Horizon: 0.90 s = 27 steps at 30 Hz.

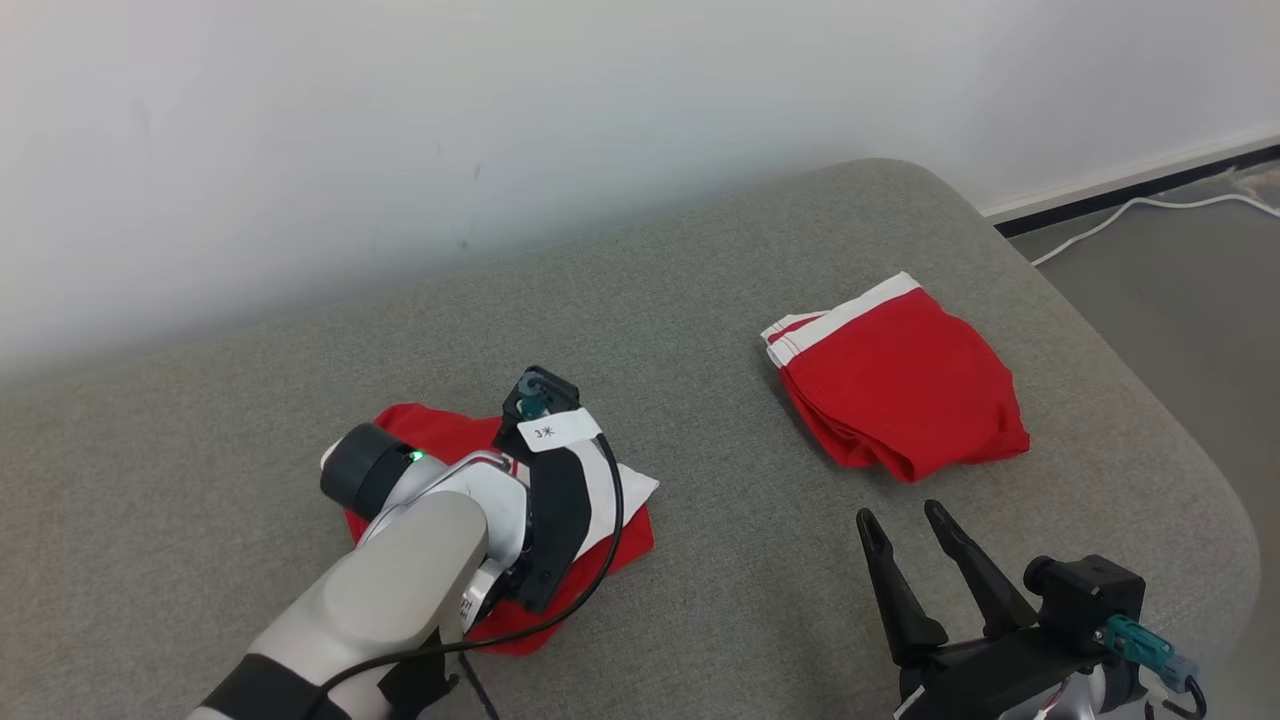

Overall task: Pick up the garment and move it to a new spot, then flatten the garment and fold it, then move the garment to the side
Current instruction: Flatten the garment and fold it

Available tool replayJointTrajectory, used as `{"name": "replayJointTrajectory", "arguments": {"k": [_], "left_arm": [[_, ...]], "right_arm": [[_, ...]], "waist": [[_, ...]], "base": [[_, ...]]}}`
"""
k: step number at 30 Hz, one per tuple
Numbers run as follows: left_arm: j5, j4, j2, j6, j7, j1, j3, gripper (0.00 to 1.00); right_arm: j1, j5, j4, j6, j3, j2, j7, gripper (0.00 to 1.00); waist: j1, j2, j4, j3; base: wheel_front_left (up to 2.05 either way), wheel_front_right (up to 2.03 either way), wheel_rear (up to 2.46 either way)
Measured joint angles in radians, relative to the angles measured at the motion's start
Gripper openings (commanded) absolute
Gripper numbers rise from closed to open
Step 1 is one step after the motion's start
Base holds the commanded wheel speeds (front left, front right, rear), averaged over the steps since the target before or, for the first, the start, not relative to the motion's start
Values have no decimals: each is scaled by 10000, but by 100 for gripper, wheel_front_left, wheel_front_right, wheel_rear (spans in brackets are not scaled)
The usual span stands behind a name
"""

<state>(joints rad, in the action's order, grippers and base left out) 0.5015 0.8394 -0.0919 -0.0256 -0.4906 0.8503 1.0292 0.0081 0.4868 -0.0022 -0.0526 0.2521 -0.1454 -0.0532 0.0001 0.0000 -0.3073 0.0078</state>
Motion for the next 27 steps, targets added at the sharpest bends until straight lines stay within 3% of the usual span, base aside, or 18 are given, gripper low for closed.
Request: {"name": "replayJointTrajectory", "arguments": {"k": [14, 15, 16, 17, 27], "left_arm": [[-288, 546, -372, -282, -514, -111, 228, 100], [-288, 562, -382, -322, -516, -113, 213, 82], [-286, 570, -387, -359, -518, -121, 194, 33], [-270, 571, -393, -359, -518, -141, 165, 0], [190, 314, -167, -357, 40, -239, -370, 0]], "right_arm": [[-29, 0, 10, 4, 2, -13, 0, 100], [-41, 0, 15, 4, 6, -13, 2, 100], [-69, 0, 21, 4, 10, -13, 2, 100], [-121, 0, 27, 4, 8, -13, 2, 100], [-174, 0, 54, 2, -65, -40, -4, 100]], "waist": [[0, 0, 195, 96], [0, 1, 213, 99], [0, 1, 231, 102], [0, 0, 250, 103], [0, 1, 559, 14]], "base": [[0, 0, 0], [0, 0, 0], [0, 0, 0], [0, 0, 0], [0, 0, 0]]}}
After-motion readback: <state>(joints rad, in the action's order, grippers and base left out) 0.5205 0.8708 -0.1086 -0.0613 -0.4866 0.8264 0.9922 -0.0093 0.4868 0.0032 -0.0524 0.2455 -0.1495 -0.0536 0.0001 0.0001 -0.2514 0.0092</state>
